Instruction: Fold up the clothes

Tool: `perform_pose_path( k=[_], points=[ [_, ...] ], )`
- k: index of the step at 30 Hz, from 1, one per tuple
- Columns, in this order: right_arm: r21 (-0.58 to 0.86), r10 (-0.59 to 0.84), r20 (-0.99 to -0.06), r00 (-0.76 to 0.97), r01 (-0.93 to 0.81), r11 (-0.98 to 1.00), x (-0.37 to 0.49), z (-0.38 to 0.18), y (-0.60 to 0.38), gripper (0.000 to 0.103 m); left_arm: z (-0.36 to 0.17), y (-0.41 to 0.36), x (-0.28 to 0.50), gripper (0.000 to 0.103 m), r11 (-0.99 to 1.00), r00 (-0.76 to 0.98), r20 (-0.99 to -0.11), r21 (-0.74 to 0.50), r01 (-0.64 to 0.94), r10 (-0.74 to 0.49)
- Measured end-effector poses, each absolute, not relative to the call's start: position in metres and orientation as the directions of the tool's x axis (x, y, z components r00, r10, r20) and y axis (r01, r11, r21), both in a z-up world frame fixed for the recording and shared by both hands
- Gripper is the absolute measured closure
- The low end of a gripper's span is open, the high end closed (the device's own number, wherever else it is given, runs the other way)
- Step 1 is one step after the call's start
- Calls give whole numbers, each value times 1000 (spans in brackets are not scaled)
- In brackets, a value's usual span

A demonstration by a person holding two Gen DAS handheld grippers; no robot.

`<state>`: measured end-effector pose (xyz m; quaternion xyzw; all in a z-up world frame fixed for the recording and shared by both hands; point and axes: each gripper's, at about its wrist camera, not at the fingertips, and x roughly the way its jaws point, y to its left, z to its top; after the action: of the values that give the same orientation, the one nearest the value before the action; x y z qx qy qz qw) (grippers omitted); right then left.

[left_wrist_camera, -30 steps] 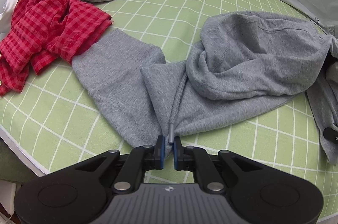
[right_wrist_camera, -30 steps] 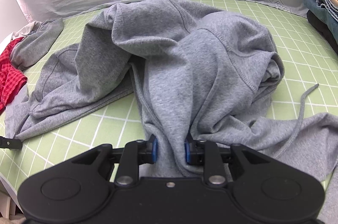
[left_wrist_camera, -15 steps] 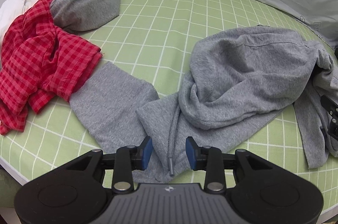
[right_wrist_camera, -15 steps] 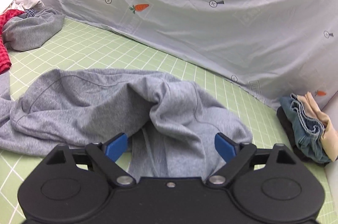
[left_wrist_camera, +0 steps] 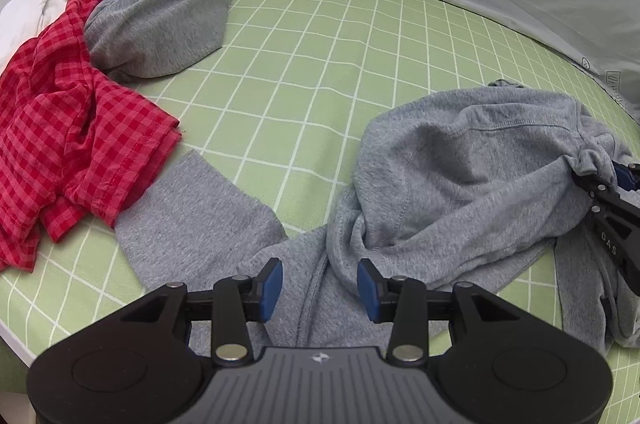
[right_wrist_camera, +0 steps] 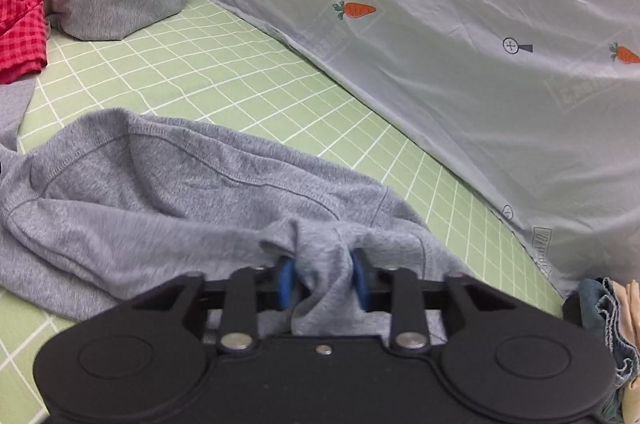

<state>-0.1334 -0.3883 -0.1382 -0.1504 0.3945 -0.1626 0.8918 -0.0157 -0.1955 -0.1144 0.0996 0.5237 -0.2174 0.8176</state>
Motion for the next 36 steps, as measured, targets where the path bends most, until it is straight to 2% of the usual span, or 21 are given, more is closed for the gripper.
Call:
perform_pose_path(
  k=[4,8,10,12,13,14,16,18,19,20,21,23,24,26,32,35,36],
  points=[
    [-275,-318,-635,705,178,945,-128,-106,-418,88,-109,-212,-14,57,894,380,-892,-57,445,-246],
    [-57,-292,-575,765,318,946,-115,-68,-491,94,-104,-231,-9,52,900,411,-879,-45,433,-241],
    [77,-326,-528,784,426,901,-112,-58,-542,94,-104,-244,-3,52,899,420,-875,-38,435,-241],
    [198,-426,-524,737,592,781,-115,-65,-600,92,-108,-259,5,52,893,418,-876,-32,449,-242],
    [255,-476,-531,701,668,699,-116,-70,-629,87,-110,-267,8,51,890,414,-878,-29,455,-240],
    [258,-497,-542,678,697,669,-121,-74,-638,77,-114,-278,12,51,886,407,-882,-23,463,-236],
    [219,-519,-563,643,722,656,-131,-81,-639,76,-120,-298,17,51,875,396,-891,-5,484,-224],
    [180,-540,-583,607,745,643,-141,-88,-641,70,-124,-314,19,51,860,390,-893,6,510,-225],
    [161,-550,-592,589,755,635,-146,-92,-642,59,-126,-321,20,46,850,385,-893,5,527,-233],
    [141,-560,-601,570,766,628,-151,-96,-642,53,-129,-327,20,43,837,376,-895,4,547,-241],
    [120,-570,-609,551,775,620,-156,-99,-643,51,-132,-334,21,40,824,366,-898,8,567,-244],
    [80,-590,-624,512,793,604,-167,-106,-645,40,-140,-345,22,40,800,349,-907,22,600,-237],
    [61,-581,-627,519,776,628,-168,-108,-637,38,-143,-349,23,40,791,342,-911,29,611,-231],
    [45,-534,-634,559,716,696,-165,-109,-613,37,-148,-354,26,40,786,334,-916,34,617,-223],
    [276,-278,-694,664,602,750,-126,-136,-582,37,-149,-357,31,36,799,334,-917,30,601,-217],
    [257,-247,-753,610,618,743,-100,-151,-578,35,-148,-353,30,36,806,340,-915,30,591,-215],
    [256,-234,-766,599,618,743,-92,-154,-581,39,-148,-351,29,36,810,338,-916,25,586,-216]
  ],
)
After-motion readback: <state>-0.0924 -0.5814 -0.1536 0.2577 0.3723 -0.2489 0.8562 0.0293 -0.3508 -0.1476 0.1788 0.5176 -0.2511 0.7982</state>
